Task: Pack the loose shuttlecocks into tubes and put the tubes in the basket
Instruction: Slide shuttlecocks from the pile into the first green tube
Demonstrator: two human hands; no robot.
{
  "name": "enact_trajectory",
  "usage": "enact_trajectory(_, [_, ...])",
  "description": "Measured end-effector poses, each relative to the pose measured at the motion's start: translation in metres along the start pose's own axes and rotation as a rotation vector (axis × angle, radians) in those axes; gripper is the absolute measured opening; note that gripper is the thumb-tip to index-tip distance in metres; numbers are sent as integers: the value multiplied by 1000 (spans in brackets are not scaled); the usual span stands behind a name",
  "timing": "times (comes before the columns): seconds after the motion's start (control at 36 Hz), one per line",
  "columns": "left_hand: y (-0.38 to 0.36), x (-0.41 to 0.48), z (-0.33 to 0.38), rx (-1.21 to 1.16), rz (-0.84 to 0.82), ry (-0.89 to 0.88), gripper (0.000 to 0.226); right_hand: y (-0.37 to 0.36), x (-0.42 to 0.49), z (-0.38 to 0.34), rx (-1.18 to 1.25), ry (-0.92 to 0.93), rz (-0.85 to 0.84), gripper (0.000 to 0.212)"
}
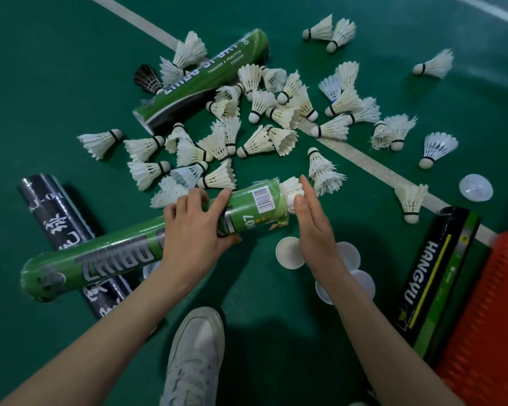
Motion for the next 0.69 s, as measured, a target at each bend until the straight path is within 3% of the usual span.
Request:
enact_trajectory(0.22, [-2, 1, -10, 41, -44, 22, 83, -32, 1, 17, -75, -48, -174, 48])
enact_trajectory(0.36, [-1, 9, -34, 52, -47, 115, 80, -40, 11, 21, -83, -60, -80, 41])
enact_trajectory(0.42, [0, 12, -46, 36, -41, 154, 80, -44, 12, 28, -175, -67, -103, 38])
enact_trajectory(0.53, [0, 16, -63, 23, -56, 213, 82, -61, 6, 46, -444, -51, -316, 42])
enact_trajectory(0.69, [-7, 12, -65, 66, -103, 232, 85, -87, 4, 56, -555, -52, -363, 45])
Point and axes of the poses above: each hand's wrist, its own x-axis towards the middle knuckle, its own y-axis out of the back of the hand, z = x × y, the point moved 3 cm from there along x, towards the middle knuckle, and after that the axes turned 2 degrees about x, right-handed, at the moved point
